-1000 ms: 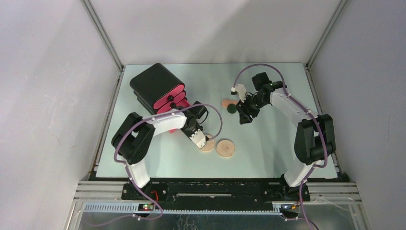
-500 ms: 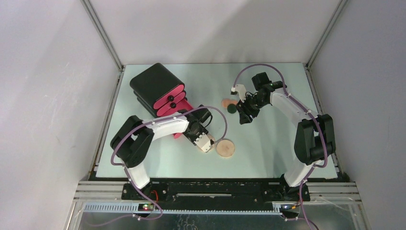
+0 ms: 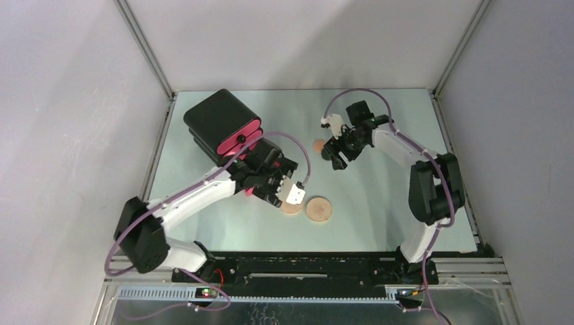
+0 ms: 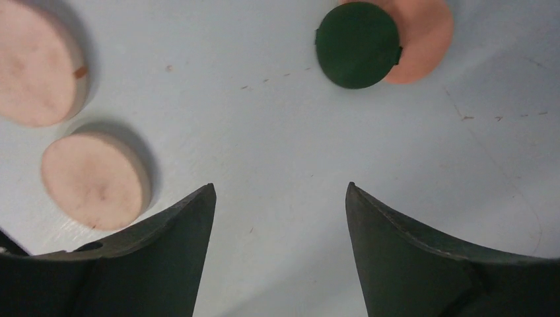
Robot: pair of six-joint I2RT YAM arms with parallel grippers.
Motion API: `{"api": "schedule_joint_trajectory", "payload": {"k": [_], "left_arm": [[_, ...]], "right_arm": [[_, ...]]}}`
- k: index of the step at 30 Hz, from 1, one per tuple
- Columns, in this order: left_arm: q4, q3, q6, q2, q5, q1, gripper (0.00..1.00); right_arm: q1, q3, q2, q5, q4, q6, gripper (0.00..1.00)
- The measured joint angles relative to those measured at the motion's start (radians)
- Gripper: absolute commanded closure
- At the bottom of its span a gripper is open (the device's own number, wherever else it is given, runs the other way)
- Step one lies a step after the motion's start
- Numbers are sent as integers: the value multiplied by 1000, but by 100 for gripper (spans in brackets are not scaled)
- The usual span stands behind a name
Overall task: Organize the makeup
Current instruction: Open the drawer in the storage box, then pick up the makeup tool from the center of the board.
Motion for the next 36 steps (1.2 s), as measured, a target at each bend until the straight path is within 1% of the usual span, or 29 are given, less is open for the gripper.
{"api": "schedule_joint_trajectory", "payload": {"k": [2,5,7,10,12,15,18,20,25,27,29,31,33,35,36], "left_arm": [[7,-2,-76,-61,47,9,0],[44,-2,-226,-135,116,40,0],[82,-2,-344,-169,154,84,0],[133,-1,-501,-206,174,163,0],[165,1,-616,-233,183,236,0],[182,2,-724,-264,192,319,0],[183,17,-795,-280,192,372,0],[187,31,-836,-286,191,399,0],[213,40,-933,-303,194,468,0],[229,50,-986,-303,199,539,0],[238,64,-1033,-304,199,587,0],[246,76,-1075,-311,196,623,0],[250,89,-1113,-323,189,645,0],[250,102,-1145,-333,182,660,0],[249,111,-1164,-338,180,668,0]], "right_arm": [[10,23,43,32,15,23,15],[21,71,118,75,30,49,16],[27,113,166,98,34,63,18],[36,188,233,127,37,80,21],[44,229,270,142,45,89,24],[57,254,306,158,55,98,28],[64,267,331,162,53,102,34],[67,274,350,162,51,106,39],[71,277,371,161,51,110,57],[71,277,372,156,50,109,66],[72,277,372,150,48,109,75],[73,277,372,138,45,109,82],[76,277,372,127,36,109,88],[80,277,370,121,27,108,98],[85,276,366,116,21,108,100]]}}
